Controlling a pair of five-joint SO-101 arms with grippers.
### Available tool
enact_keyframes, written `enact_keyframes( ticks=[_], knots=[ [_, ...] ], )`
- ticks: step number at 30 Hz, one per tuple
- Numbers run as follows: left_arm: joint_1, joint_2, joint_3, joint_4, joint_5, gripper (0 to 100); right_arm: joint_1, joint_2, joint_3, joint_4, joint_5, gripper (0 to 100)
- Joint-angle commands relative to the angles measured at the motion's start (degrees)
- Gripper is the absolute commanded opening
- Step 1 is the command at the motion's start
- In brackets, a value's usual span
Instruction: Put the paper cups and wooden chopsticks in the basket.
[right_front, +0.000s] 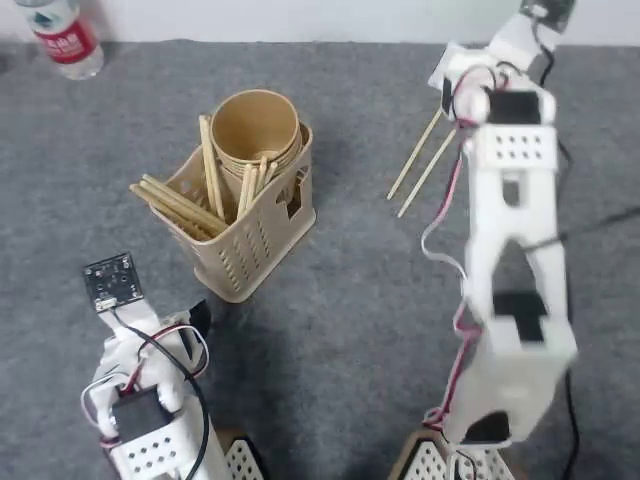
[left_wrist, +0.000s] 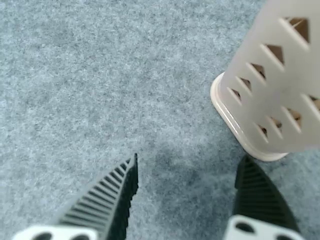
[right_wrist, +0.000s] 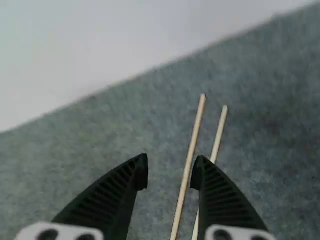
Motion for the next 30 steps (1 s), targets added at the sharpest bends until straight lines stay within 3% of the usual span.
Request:
enact_keyframes(
  ticks=[1, 8, 14, 19, 30],
  knots=[
    [0.3, -0.9, -0.3, -0.1, 0.5, 30, -0.1, 12.5, -19.3, 8.6, -0.9, 14.8],
    [0.3, -0.9, -0.3, -0.1, 0.5, 30, -0.7, 35.5, -42.0, 18.4, -0.9, 15.1],
    [0.3, -0.9, -0.3, -0.1, 0.5, 30, -2.9, 45.6, -53.4, 23.3, -0.2, 24.1],
    [0.3, -0.9, -0.3, -0.1, 0.5, 30, -7.4, 47.3, -53.5, 23.7, 7.3, 24.3],
    [0.2, -0.9, -0.3, -0.1, 0.6, 30, -4.1, 46.7, -47.0, 24.8, 0.9, 24.4]
  ],
)
